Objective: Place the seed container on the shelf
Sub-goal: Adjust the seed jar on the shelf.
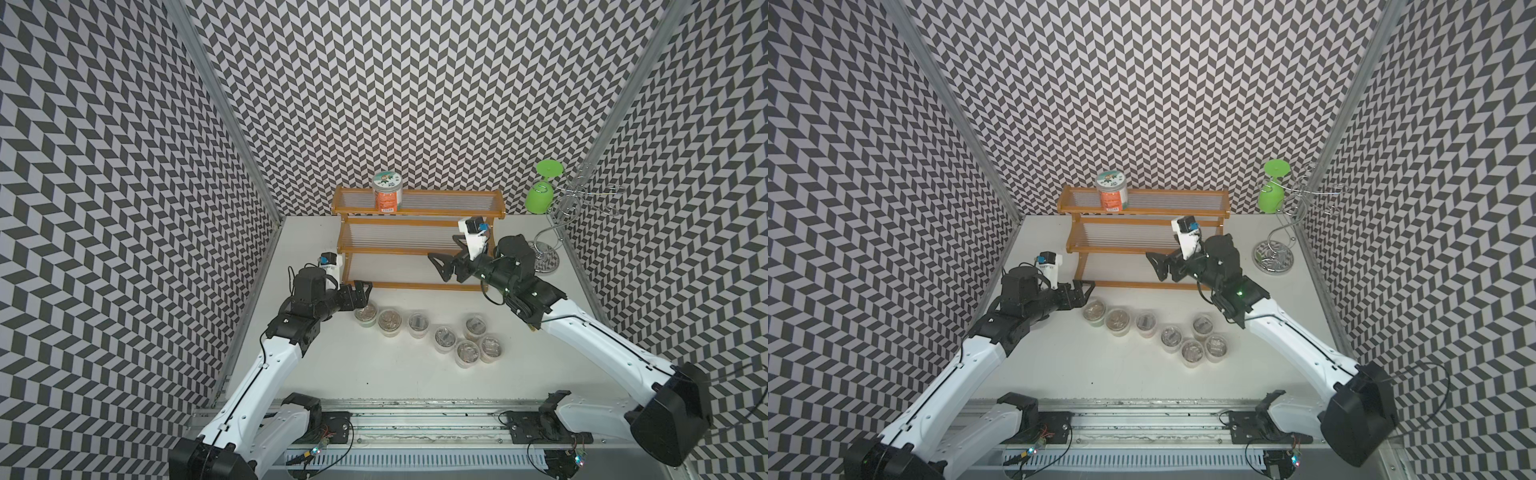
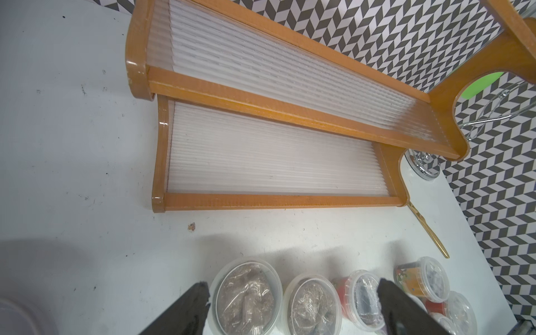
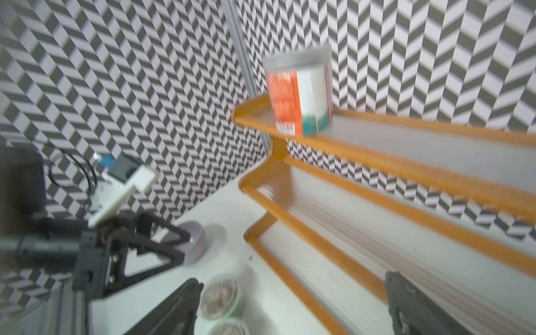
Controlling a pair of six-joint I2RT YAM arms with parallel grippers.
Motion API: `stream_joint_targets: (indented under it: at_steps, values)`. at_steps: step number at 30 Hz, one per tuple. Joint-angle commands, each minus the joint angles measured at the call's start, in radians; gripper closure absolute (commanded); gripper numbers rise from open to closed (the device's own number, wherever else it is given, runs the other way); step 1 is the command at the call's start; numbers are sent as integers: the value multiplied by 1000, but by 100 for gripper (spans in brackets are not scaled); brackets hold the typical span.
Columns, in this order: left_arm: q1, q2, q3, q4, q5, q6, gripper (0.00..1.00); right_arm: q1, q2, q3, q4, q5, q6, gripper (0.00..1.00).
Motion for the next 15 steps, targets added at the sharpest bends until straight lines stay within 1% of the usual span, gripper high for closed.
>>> stream_joint_targets:
  at_steps: [1,5,8,10,13,15]
  values:
    - [-3,12,55,56,-19,7,5,3,99,153,102,-10,-65,1]
    - [-1,22,71,98,-58,23,3,2,286,385,20,-17,-87,0]
    - [2,19,89,129,-78,33,1,1,413,543,-36,-16,-68,0]
    - [6,18,106,143,-95,39,0,3,482,624,-51,-42,-67,0]
    - [23,27,142,154,-111,48,0,3,576,740,-88,-43,-71,0]
    - [23,52,183,130,-131,65,0,4,629,808,-120,-30,-74,1]
